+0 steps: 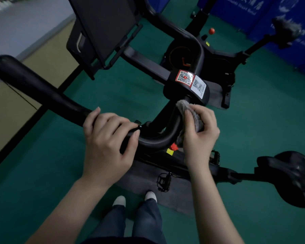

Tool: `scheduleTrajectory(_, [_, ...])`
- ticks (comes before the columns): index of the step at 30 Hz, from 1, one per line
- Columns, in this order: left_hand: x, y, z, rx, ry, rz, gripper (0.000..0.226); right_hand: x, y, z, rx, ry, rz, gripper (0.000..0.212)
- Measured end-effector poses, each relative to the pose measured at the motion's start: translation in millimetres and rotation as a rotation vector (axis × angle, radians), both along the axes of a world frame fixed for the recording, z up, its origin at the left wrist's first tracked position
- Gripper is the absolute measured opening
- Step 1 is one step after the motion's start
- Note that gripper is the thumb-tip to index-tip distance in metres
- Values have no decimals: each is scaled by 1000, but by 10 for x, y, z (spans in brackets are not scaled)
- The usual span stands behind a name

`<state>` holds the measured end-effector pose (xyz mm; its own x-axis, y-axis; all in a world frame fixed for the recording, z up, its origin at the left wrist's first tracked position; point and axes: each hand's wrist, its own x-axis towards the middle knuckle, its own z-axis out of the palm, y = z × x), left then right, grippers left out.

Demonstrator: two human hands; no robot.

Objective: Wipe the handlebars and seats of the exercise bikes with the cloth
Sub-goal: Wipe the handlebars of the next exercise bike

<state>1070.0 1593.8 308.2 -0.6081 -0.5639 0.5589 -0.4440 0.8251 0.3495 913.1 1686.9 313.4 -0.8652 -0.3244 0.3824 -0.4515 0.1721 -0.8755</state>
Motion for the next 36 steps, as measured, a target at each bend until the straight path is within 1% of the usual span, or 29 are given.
scheduleTrajectory(4, [-20,9,-15,-13,-9,44,28,-208,-22,45,45,40,96,10])
scheduleTrajectory(9, [-34,28,-13,-35,-8,67,26,-278,83,110,179,280,341,8])
scheduleTrajectory(11, [-38,33,-1,-37,-13,76,27,-426,41,191,255,343,394,8])
scheduleTrajectory(15, [-33,58,9,-40,-23,93,26,-546,-35,305,364,378,463,8])
scheduleTrajectory(18, [-46,96,22,-36,-26,118,26,-513,-21,361,446,436,644,9])
scheduleTrajectory(20, [-58,109,34,-31,-29,127,27,-576,-65,437,513,481,735,10])
scheduleTrajectory(23, [-55,114,57,-21,-33,128,27,-674,-181,572,632,511,739,11])
scheduleTrajectory(25, [-45,116,69,-11,-40,122,27,-649,-235,620,745,581,776,13])
scheduleTrajectory(28, [-29,120,89,12,-54,113,27,-556,-317,695,903,668,911,15])
scheduleTrajectory(30, [-27,118,105,29,-59,114,28,-502,-407,782,1028,680,992,16])
scheduleTrajectory(33, [-18,98,139,43,-46,124,28,-380,-528,892,1180,613,1079,15])
scheduleTrajectory(36, [16,66,170,44,-35,140,28,-234,-563,860,1191,484,1193,13])
